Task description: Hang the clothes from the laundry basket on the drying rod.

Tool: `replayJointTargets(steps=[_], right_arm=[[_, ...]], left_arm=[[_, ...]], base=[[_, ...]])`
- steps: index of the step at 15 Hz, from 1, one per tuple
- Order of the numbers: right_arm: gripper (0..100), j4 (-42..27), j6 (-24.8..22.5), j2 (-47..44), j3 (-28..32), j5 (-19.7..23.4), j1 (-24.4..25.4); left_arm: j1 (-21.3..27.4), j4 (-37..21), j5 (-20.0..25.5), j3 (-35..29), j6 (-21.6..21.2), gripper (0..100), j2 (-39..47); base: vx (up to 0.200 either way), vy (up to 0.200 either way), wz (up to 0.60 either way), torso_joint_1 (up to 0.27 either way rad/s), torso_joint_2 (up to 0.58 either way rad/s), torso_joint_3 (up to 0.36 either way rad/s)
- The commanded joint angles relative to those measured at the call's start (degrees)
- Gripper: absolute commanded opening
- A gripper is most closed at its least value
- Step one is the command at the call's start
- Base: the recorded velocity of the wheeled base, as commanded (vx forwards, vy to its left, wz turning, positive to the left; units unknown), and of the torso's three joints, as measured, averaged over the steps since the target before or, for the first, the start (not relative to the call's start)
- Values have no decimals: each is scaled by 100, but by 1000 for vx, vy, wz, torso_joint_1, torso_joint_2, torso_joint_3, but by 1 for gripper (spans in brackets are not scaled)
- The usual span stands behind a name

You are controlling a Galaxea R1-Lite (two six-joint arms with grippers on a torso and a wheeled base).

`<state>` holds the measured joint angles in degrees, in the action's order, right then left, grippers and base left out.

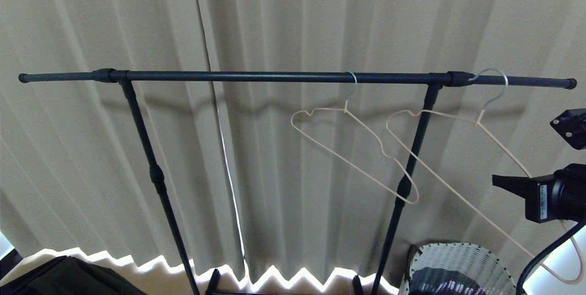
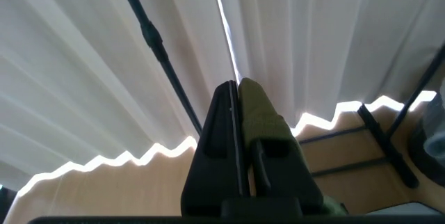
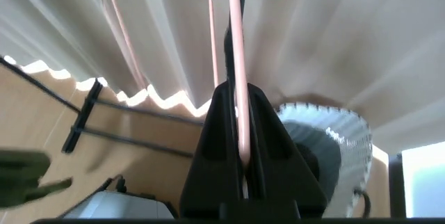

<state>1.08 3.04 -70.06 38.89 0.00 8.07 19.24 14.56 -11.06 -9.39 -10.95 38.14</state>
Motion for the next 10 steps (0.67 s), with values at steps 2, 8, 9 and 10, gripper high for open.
replayJointTargets(steps=[2,8,9,10], right_arm=[[0,6,-5,194,-162,-9,2],[0,15,30,274,-250,18,2],[0,15,74,317,-241,26,19],[0,15,145,370,-224,35,37]], left_arm=[[1,3,-2,25,-13,0,0],[10,3,-2,51,-13,0,-9],[10,3,7,60,-21,0,-9],[10,3,7,77,-21,0,-9]], base=[[-200,0,0,-17,2,2],[-167,0,0,3,3,8],[0,0,0,0,0,0],[0,0,0,0,0,0]])
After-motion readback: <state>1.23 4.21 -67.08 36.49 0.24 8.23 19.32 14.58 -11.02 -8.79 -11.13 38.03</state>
